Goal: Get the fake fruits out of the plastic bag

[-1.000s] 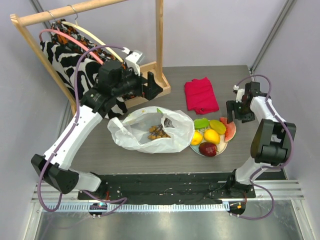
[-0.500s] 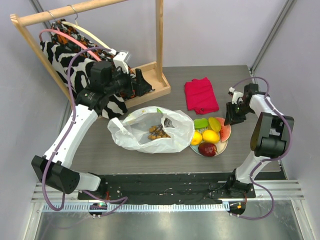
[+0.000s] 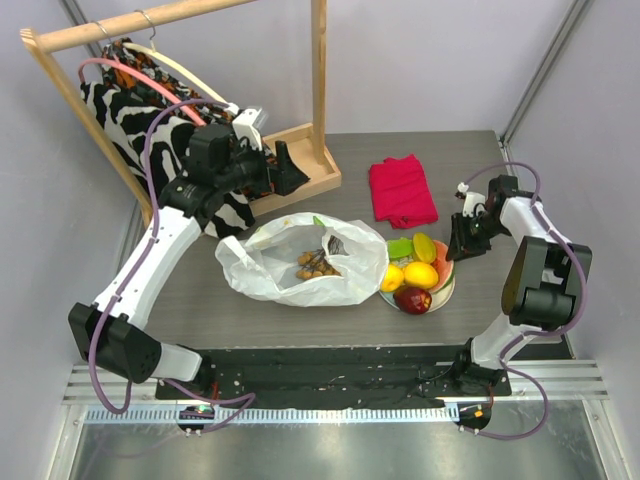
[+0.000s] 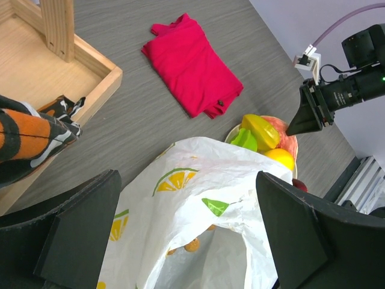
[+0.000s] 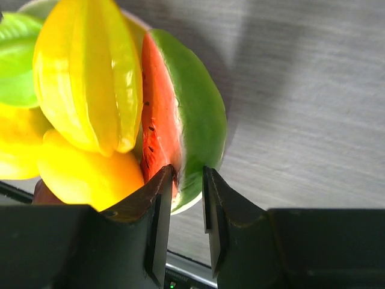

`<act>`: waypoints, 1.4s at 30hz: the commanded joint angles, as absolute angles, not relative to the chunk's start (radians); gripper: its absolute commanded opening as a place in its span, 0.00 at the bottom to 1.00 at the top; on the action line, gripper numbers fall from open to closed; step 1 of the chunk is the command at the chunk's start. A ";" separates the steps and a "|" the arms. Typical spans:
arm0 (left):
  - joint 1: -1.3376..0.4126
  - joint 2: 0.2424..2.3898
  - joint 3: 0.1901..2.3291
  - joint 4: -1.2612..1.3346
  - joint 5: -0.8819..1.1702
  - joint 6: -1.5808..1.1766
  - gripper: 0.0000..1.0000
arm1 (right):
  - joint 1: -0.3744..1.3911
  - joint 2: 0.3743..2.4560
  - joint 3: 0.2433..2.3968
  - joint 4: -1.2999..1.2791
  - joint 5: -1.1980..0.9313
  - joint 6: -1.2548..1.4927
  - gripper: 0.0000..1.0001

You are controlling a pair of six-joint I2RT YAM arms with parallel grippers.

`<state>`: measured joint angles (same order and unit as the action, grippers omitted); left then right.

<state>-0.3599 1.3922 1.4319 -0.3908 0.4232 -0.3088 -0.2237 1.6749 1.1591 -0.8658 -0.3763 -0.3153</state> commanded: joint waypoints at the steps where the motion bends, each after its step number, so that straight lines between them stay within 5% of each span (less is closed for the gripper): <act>1: -0.360 1.378 1.420 -0.334 0.443 -0.319 1.00 | -0.218 1.609 1.131 -0.930 -0.405 -0.314 0.33; 10: -0.359 1.351 1.408 -0.351 0.423 -0.299 1.00 | -0.224 1.559 1.253 -1.057 -0.288 -0.380 0.56; 15: -0.344 1.287 1.399 -0.495 0.414 -0.215 1.00 | -0.177 1.435 1.458 -1.088 -0.507 -0.465 0.70; 16: -0.344 1.275 1.390 -0.532 0.408 -0.130 1.00 | -0.091 1.427 1.488 -1.089 -0.553 -0.469 0.99; 17: -0.344 1.260 1.382 -0.567 0.402 -0.091 1.00 | -0.031 1.421 1.517 -1.085 -0.558 -0.469 1.00; 24: -0.324 1.155 1.345 -0.909 0.450 0.136 1.00 | 0.474 1.492 1.672 -0.993 -0.515 -0.436 0.96; 29: -0.256 1.046 1.244 -0.951 0.302 0.134 1.00 | 0.638 1.644 1.733 -0.995 -0.541 -0.495 0.74; 38: -0.134 0.963 1.163 -1.003 0.526 0.058 0.66 | 0.765 1.903 1.825 -0.924 -0.476 -0.535 0.49; 42: -0.089 0.945 1.151 -1.000 0.624 0.052 0.31 | 0.787 2.017 1.864 -0.827 -0.332 -0.476 0.43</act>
